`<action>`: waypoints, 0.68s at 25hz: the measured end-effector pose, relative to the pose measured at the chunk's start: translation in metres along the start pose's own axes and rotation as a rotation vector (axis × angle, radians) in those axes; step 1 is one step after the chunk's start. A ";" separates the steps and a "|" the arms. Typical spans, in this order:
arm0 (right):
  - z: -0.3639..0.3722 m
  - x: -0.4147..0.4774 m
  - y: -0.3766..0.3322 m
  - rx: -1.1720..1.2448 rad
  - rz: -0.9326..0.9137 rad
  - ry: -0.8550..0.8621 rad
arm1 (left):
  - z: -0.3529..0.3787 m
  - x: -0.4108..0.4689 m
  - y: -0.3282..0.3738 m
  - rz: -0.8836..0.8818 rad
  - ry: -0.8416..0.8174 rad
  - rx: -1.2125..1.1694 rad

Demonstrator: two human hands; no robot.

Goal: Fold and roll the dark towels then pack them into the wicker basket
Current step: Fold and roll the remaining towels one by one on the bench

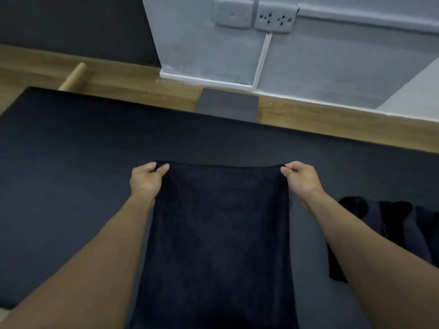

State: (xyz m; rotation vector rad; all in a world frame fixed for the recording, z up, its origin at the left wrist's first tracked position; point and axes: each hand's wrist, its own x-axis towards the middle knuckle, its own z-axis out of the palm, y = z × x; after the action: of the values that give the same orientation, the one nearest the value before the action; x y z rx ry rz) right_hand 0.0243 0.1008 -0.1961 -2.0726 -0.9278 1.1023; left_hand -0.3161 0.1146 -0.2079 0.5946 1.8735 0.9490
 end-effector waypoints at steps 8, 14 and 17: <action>0.047 0.034 0.027 0.089 0.106 0.166 | 0.026 0.050 -0.020 -0.013 0.043 0.073; 0.027 0.013 -0.006 0.111 0.141 -0.051 | 0.014 0.023 0.013 -0.020 -0.115 -0.011; 0.007 -0.008 -0.044 0.377 -0.008 -0.002 | 0.004 0.005 0.056 0.068 -0.152 -0.192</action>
State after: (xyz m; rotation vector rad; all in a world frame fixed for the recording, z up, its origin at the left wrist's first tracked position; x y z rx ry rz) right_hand 0.0018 0.1210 -0.1619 -1.7575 -0.6673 1.1731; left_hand -0.3136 0.1524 -0.1662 0.5990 1.6158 1.0831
